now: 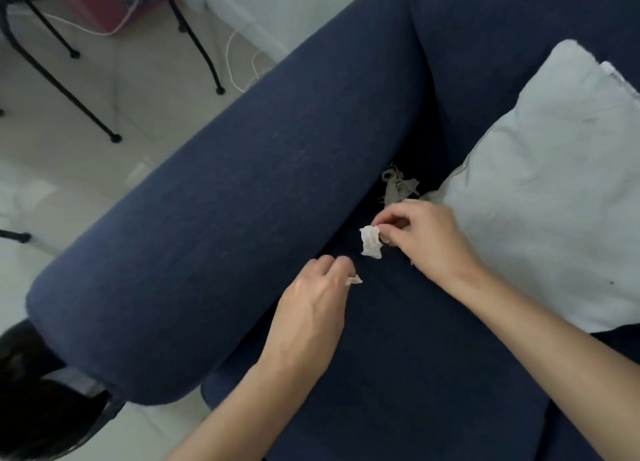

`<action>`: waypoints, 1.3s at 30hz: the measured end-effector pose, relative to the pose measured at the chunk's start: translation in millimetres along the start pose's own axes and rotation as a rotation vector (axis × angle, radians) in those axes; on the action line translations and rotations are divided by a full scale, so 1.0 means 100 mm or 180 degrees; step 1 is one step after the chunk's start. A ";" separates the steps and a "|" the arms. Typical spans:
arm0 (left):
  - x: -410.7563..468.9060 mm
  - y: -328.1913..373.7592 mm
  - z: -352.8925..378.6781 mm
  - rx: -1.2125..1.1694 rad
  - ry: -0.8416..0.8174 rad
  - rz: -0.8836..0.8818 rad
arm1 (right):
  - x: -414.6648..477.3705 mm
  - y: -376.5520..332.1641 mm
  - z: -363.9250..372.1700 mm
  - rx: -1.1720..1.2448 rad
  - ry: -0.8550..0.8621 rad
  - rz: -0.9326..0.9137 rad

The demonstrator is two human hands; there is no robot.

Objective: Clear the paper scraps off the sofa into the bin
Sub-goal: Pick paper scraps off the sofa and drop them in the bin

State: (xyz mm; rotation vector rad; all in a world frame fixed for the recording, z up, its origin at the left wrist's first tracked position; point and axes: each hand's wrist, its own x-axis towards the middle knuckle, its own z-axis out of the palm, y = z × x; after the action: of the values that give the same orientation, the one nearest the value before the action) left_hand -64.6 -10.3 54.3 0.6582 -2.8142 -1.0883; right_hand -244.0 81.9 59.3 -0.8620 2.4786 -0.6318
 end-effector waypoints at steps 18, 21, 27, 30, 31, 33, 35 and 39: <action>-2.49 -2.61 -1.97 -0.0490 0.1634 -0.2269 | -0.53 -3.51 1.99 0.0016 -0.1448 -0.1344; -2.74 -3.07 -1.76 -0.0775 0.1518 -0.2937 | -0.61 -3.66 2.52 -0.0299 -0.1637 -0.1210; -3.00 -3.68 -1.44 -0.0926 0.1108 -0.3458 | -0.72 -3.59 3.36 -0.0695 -0.1789 -0.0598; -3.07 -3.83 -1.37 -0.0971 0.1005 -0.3435 | -0.75 -3.50 3.70 -0.0715 -0.1791 -0.0389; -3.08 -3.86 -1.37 -0.1033 0.0944 -0.3421 | -0.76 -3.47 3.81 -0.0663 -0.1792 -0.0325; -3.12 -3.89 -1.37 -0.1099 0.0781 -0.3388 | -0.79 -3.42 3.98 -0.0491 -0.1803 -0.0206; -3.17 -3.95 -1.37 -0.1048 0.0647 -0.3396 | -0.81 -3.39 4.13 -0.0284 -0.1858 -0.0106; -3.30 -4.04 -1.39 -0.0927 0.0460 -0.3367 | -0.81 -3.35 4.34 -0.0078 -0.2386 -0.0020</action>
State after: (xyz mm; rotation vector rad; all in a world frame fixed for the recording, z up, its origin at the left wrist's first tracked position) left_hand 411.8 -230.8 -72.3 2.1578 -2.0206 -1.3893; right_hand 198.9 -218.1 -84.4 -0.9055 1.8045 -0.2114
